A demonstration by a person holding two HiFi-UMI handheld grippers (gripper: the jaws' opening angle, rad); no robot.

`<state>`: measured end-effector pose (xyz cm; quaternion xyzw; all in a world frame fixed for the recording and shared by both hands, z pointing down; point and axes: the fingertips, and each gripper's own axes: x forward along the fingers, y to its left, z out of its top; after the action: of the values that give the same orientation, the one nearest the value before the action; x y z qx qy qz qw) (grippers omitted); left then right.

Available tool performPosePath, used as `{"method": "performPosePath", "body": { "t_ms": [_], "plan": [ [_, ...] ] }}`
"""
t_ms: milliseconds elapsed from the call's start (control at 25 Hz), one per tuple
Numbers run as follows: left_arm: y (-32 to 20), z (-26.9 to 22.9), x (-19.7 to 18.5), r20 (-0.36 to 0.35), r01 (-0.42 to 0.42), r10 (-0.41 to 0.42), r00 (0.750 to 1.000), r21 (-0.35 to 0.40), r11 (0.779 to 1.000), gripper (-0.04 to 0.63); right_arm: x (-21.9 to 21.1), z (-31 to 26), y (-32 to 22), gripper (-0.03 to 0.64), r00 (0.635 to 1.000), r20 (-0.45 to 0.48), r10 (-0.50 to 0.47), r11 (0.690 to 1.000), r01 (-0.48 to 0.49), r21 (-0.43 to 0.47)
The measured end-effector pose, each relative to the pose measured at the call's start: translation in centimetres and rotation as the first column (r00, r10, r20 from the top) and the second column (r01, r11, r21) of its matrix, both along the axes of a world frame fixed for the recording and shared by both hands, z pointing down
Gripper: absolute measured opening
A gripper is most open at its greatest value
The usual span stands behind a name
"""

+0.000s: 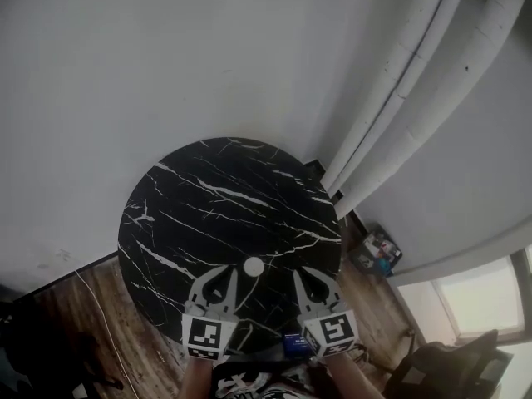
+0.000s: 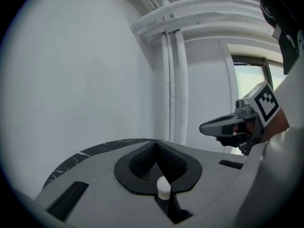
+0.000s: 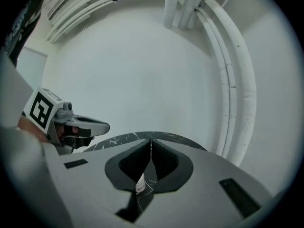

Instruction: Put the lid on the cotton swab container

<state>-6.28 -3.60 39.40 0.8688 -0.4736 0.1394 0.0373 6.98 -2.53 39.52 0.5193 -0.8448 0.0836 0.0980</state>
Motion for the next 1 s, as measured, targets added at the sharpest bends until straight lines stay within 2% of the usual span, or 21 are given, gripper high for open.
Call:
{"method": "performPosePath", "body": {
  "t_ms": [80, 200, 280, 560, 1000],
  "plan": [
    [0.2, -0.4, -0.3, 0.006, 0.008, -0.009, 1.000, 0.016, 1.000, 0.014, 0.2, -0.2, 0.4, 0.018, 1.000, 0.015, 0.009, 1.000, -0.009, 0.008],
    [0.7, -0.8, -0.8, 0.012, 0.023, -0.024, 1.000, 0.033, 0.999, 0.014, -0.2, 0.0, 1.2, 0.018, 1.000, -0.025, -0.004, 1.000, 0.004, 0.002],
    [1.1, -0.9, -1.0, 0.012, 0.025, -0.026, 1.000, 0.038, 0.999, 0.014, -0.2, 0.0, 1.7, 0.018, 1.000, -0.016, -0.004, 1.000, 0.004, -0.001],
    [1.7, -1.0, -1.0, 0.006, 0.008, -0.008, 1.000, 0.032, 0.999, 0.014, -1.1, -0.3, 2.6, 0.017, 0.999, -0.008, -0.032, 0.999, 0.032, -0.004],
    [2.1, -1.6, -0.1, 0.004, -0.033, 0.033, 0.999, 0.060, 0.998, 0.014, -1.5, -0.6, 2.8, 0.017, 1.000, -0.028, -0.011, 1.000, 0.011, 0.007]
  ]
}}
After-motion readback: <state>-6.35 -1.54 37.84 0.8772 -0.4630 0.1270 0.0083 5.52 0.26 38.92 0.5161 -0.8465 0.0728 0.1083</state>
